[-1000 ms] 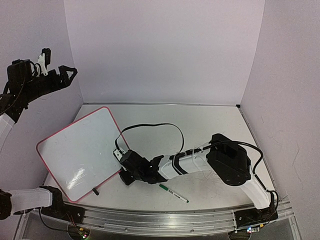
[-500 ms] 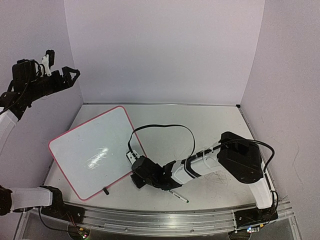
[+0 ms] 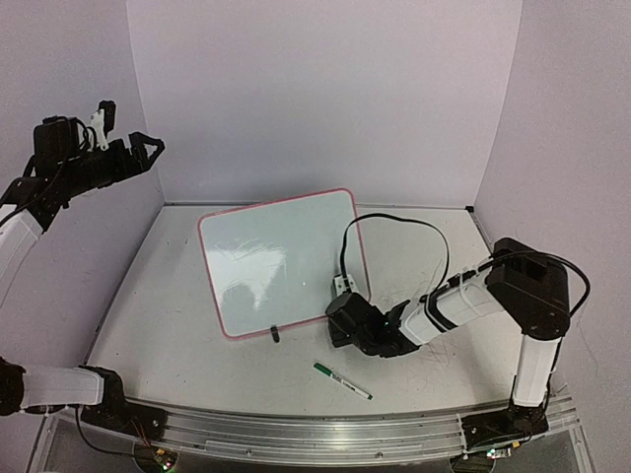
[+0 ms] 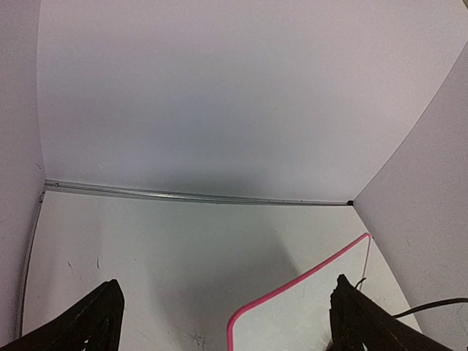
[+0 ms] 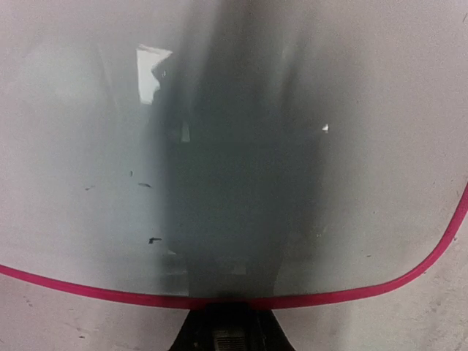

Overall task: Write a sentence on the whiteboard
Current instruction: Move the whiteboard to the center of the board, then pick up the whiteboard from the center of the board, then place the whiteboard at the center of the board, then adjust the whiteboard at the center of the board.

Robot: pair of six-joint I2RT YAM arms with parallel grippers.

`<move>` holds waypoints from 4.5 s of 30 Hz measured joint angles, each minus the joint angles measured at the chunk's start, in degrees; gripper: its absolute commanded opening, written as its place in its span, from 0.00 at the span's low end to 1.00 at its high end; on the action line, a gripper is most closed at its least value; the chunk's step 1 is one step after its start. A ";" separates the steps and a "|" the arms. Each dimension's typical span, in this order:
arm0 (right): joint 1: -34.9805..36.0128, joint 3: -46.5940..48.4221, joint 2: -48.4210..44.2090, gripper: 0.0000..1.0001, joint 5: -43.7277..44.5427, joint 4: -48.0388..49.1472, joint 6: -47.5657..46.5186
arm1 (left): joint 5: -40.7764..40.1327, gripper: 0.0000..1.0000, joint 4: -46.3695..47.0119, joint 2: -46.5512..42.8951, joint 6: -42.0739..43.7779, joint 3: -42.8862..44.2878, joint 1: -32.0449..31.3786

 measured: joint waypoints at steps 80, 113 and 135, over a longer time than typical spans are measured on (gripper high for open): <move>-3.06 -23.57 -43.91 0.84 -0.56 -15.42 14.04 | 2.83 0.30 42.60 46.64 -14.82 -7.93 -38.62; -1.32 -14.31 -17.48 0.73 -14.46 0.64 10.09 | -1.94 0.85 43.52 40.59 -16.23 -23.71 -40.18; -0.98 -9.55 -13.43 0.57 -12.51 2.13 12.26 | -0.78 0.32 43.28 40.08 -13.34 -24.29 -35.30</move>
